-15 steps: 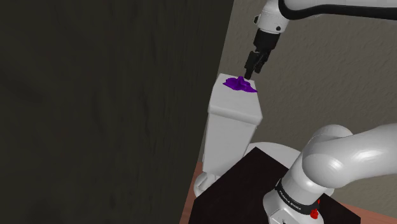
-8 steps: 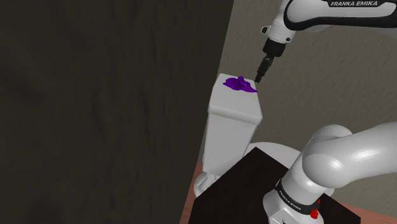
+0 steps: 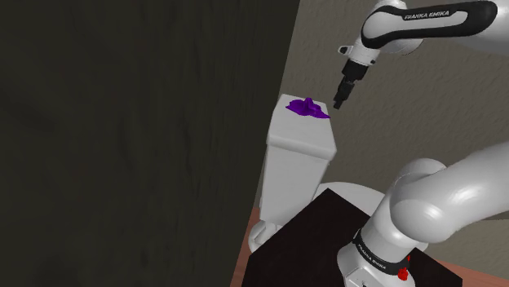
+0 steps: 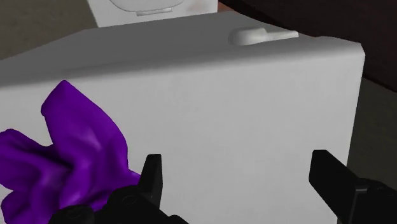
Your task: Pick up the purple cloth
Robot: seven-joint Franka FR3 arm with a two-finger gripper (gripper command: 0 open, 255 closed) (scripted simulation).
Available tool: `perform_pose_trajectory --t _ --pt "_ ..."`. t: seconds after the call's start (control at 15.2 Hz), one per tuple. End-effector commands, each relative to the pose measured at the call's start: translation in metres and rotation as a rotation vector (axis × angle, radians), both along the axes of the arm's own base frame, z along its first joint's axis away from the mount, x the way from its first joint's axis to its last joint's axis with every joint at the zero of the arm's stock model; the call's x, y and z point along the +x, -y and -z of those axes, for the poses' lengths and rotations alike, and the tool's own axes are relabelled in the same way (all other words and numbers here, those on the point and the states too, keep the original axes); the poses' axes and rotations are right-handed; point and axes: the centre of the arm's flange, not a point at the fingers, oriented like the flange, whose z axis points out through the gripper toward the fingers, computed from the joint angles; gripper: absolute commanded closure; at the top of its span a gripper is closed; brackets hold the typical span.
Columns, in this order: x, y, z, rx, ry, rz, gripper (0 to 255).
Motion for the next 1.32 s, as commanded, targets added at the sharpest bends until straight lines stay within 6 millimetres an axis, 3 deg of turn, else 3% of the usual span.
perform_pose_trajectory --t 0.0,0.66,1.25 --pt "0.009 0.028 0.009 0.012 0.004 -0.052 0" --pt "0.067 0.151 0.063 0.086 0.019 -0.291 0" --pt "0.069 0.154 0.105 0.088 0.02 -0.298 0"
